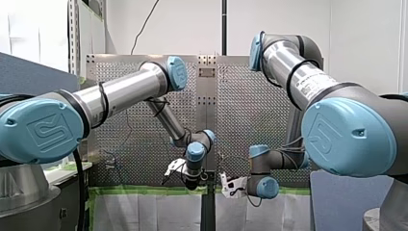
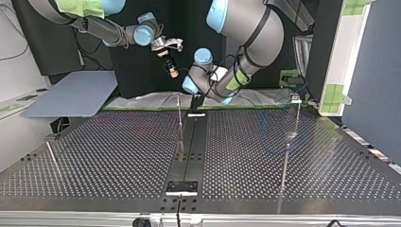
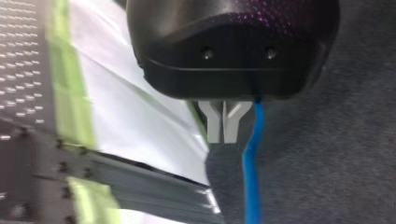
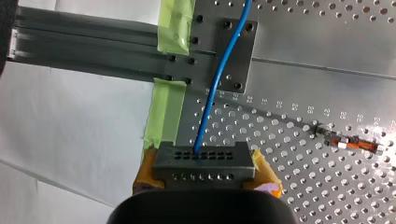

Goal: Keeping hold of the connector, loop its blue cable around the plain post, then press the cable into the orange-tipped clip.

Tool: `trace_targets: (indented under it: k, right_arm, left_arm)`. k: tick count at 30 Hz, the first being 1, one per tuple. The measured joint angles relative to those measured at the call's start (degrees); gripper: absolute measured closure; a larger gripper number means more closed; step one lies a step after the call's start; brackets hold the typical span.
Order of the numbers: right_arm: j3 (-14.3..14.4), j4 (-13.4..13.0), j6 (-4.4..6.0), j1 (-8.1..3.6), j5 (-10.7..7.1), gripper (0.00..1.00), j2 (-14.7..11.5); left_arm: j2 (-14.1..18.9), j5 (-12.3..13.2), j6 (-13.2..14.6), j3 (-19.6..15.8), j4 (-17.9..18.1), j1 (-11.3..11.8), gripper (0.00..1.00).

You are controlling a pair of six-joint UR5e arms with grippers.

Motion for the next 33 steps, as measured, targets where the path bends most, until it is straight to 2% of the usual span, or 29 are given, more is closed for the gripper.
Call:
trace_targets:
  k: [7,14,27,33]
  right_arm:
    - [-0.70,0.81,0.04,-0.98,-0.07,1.00,-0.04]
    - [-1.19,1.61,0.41,-2.12,-0.51,1.00,-0.17]
    - [-1.57,2.08,1.01,-3.98,-2.10,1.00,-0.40]
    - [-1.58,2.50,1.29,-4.80,-2.72,1.00,-1.02]
  left_arm:
    - [3.95,-0.31,-1.74,-3.93,3.94,0.11,1.00]
    - [7.21,0.00,-2.61,-7.87,7.86,-0.99,1.00]
    - [9.33,0.26,-4.05,-14.71,14.72,-3.09,1.00]
    - [10.30,-0.40,-4.68,-17.55,18.30,-3.64,1.00]
